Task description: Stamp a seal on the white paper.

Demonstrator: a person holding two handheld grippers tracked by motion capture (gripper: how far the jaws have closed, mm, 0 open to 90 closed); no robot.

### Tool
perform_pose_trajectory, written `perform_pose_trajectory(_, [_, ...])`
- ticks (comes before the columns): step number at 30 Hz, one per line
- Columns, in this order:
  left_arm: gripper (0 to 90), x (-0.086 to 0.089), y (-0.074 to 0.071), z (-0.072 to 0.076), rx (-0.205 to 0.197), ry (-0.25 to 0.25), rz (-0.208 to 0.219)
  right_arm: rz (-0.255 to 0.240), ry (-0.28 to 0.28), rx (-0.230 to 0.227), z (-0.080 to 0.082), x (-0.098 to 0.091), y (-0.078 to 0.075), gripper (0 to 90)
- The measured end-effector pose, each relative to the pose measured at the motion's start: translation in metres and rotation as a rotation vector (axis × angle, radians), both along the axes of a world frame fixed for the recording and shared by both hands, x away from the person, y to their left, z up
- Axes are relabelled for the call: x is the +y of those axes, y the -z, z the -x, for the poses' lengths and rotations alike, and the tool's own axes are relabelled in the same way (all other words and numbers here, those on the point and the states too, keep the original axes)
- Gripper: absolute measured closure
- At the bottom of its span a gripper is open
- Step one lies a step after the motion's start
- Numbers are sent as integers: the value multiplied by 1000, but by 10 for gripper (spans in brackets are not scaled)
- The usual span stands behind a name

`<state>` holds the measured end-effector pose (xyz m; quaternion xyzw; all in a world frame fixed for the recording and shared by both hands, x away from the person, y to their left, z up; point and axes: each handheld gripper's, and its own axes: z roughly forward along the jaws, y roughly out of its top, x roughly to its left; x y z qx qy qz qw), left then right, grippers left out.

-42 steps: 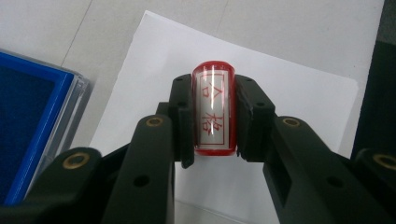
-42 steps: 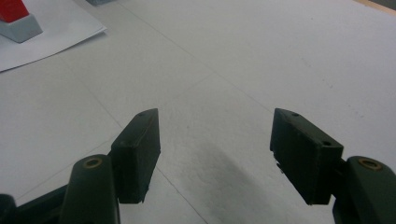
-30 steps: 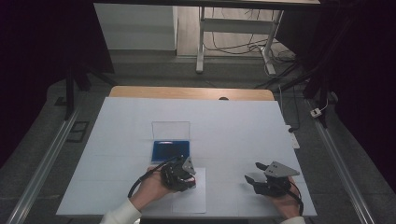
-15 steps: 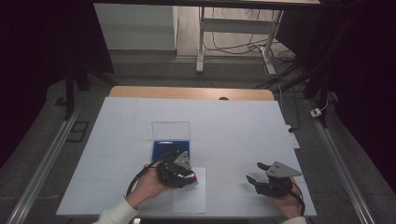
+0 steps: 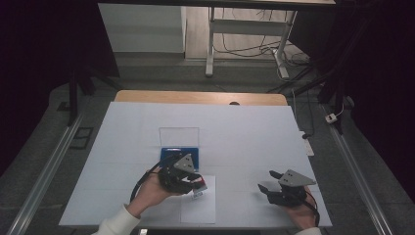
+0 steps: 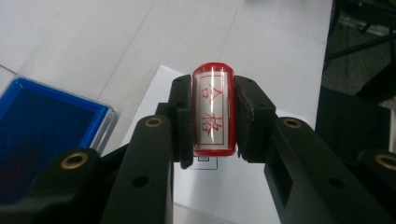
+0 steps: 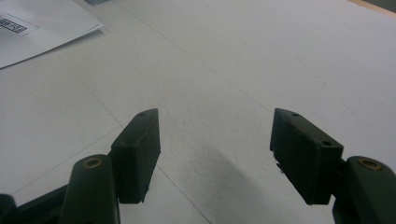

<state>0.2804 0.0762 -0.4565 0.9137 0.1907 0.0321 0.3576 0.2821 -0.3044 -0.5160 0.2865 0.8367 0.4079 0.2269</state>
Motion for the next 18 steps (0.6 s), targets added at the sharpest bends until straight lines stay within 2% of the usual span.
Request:
perform_pose_trajectory(12, [703,20,-20,0,-33,-39,106,-2,4,0,0,0,0,327])
perform_pose_trajectory(18, [703,29,-26,0,-54,-68,144,-5,6,0,0,0,0,327])
